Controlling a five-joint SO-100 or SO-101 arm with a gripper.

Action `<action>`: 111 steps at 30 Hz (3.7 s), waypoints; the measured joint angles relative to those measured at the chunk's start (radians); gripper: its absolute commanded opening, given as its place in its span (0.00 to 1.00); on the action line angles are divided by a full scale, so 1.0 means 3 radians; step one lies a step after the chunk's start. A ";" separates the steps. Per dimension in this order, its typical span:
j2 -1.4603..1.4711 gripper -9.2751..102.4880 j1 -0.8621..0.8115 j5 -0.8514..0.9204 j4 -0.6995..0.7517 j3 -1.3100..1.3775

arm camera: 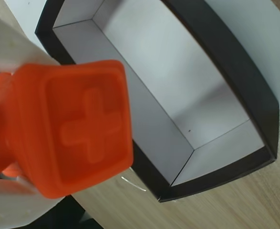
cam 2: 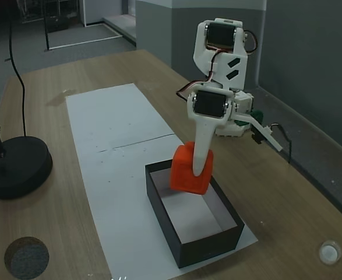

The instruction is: Grab a orange square and put it in the box.

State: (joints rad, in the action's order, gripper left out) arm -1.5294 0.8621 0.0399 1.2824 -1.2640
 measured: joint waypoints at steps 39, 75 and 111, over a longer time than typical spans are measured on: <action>0.0015 0.08 0.0225 -0.0020 0.0061 -0.0281; 0.0015 0.17 0.0000 -0.0205 0.0026 -0.0276; -0.4372 0.08 -0.3226 -0.0343 0.1473 0.0997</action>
State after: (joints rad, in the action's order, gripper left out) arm -2.8409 -0.1058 -0.0629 1.7242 -0.9649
